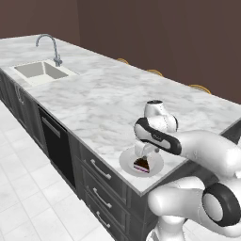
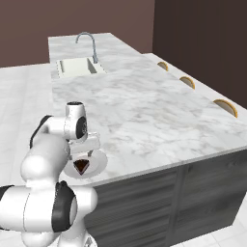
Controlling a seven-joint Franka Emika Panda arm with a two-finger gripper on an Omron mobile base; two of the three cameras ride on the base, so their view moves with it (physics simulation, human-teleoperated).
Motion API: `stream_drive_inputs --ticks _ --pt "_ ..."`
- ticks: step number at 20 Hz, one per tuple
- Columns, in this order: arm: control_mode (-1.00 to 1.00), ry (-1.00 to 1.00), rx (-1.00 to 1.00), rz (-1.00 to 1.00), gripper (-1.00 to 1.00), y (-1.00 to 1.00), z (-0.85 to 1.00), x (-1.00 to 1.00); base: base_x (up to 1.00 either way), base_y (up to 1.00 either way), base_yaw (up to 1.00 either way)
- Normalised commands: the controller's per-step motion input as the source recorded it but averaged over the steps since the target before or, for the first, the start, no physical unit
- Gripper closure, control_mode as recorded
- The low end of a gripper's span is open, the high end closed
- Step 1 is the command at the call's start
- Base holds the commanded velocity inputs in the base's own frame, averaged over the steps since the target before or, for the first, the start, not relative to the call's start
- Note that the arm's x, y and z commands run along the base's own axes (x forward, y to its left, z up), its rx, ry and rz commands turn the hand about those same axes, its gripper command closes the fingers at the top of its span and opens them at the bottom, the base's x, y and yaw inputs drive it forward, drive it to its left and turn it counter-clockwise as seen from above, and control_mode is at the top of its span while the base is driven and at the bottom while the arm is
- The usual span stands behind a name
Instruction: Take the baked cake out of the oven and place it on the plate for cooling. Then close the oven door.
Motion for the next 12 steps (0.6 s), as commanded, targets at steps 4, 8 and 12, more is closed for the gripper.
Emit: stream_drive_inputs --ticks 4,8,12 --pt "-1.0 -0.08 0.07 -0.08 -1.0 -0.28 1.0 -0.62 0.0 0.0 0.0" --pt "-1.0 0.0 0.0 -0.19 -1.0 -0.19 1.0 -0.42 0.0 0.0 0.0" --pt "-1.0 0.0 0.0 -0.22 -1.0 -0.09 0.94 -0.34 0.0 0.0 0.0"
